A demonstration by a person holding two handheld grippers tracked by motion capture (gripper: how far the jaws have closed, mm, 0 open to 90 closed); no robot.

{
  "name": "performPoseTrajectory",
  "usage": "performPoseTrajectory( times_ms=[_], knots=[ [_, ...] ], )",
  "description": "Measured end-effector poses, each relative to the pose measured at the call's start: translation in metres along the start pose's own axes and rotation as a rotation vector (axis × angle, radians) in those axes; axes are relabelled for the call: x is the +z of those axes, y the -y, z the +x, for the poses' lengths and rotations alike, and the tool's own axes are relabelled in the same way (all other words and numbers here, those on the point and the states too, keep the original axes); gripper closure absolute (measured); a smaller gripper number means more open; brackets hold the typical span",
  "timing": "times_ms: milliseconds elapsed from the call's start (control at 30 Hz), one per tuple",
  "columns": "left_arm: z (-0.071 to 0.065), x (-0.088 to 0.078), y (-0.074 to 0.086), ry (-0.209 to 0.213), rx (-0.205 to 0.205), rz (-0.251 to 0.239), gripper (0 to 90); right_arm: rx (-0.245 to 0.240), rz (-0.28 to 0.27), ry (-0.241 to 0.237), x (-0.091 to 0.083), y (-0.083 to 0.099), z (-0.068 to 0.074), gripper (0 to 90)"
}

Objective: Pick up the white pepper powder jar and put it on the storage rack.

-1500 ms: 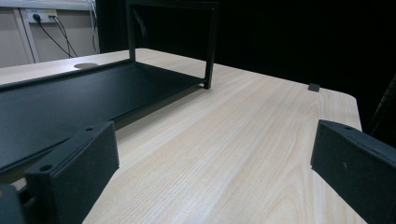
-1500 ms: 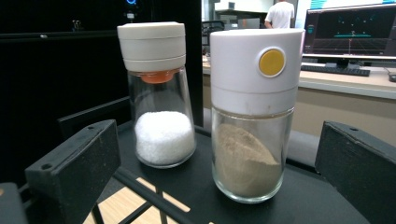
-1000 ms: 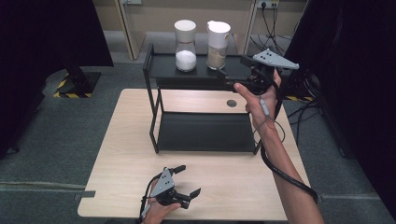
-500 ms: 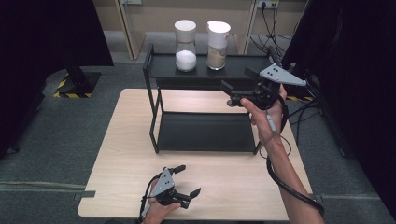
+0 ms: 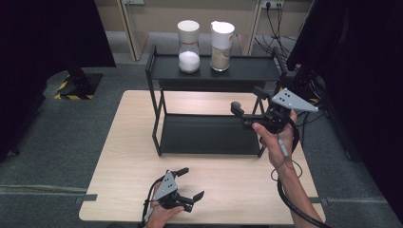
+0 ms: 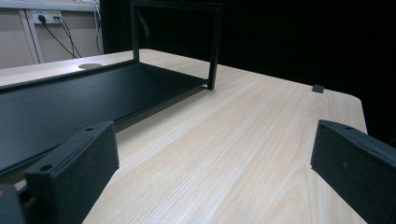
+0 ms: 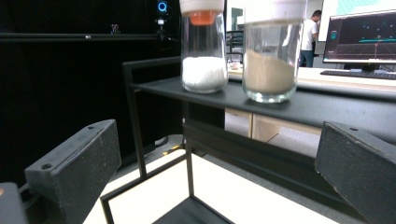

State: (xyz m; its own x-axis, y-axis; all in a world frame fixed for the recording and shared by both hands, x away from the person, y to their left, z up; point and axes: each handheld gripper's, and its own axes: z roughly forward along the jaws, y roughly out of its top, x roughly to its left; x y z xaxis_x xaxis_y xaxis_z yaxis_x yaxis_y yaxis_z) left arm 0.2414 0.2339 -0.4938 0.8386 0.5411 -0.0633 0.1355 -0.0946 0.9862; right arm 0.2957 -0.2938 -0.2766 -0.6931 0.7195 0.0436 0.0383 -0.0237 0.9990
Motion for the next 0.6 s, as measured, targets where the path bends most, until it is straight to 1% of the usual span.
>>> performPoseTrajectory(
  times_ms=[67,133,300,600],
  knots=[
    [0.0,0.0,0.0,-0.001,-0.001,0.0,0.2,0.001,-0.001,-0.003,-0.004,0.006,0.0,0.4],
    [0.0,0.0,0.0,-0.003,-0.001,-0.001,0.2,-0.006,0.011,-0.003,-0.008,0.013,0.001,0.4],
    [0.0,0.0,0.0,-0.006,-0.001,-0.002,0.2,-0.02,0.022,-0.008,-0.019,0.028,0.004,0.4],
    [0.0,0.0,0.0,-0.009,0.002,-0.002,0.2,-0.013,0.033,-0.02,-0.037,0.059,0.009,0.4]
  ],
)
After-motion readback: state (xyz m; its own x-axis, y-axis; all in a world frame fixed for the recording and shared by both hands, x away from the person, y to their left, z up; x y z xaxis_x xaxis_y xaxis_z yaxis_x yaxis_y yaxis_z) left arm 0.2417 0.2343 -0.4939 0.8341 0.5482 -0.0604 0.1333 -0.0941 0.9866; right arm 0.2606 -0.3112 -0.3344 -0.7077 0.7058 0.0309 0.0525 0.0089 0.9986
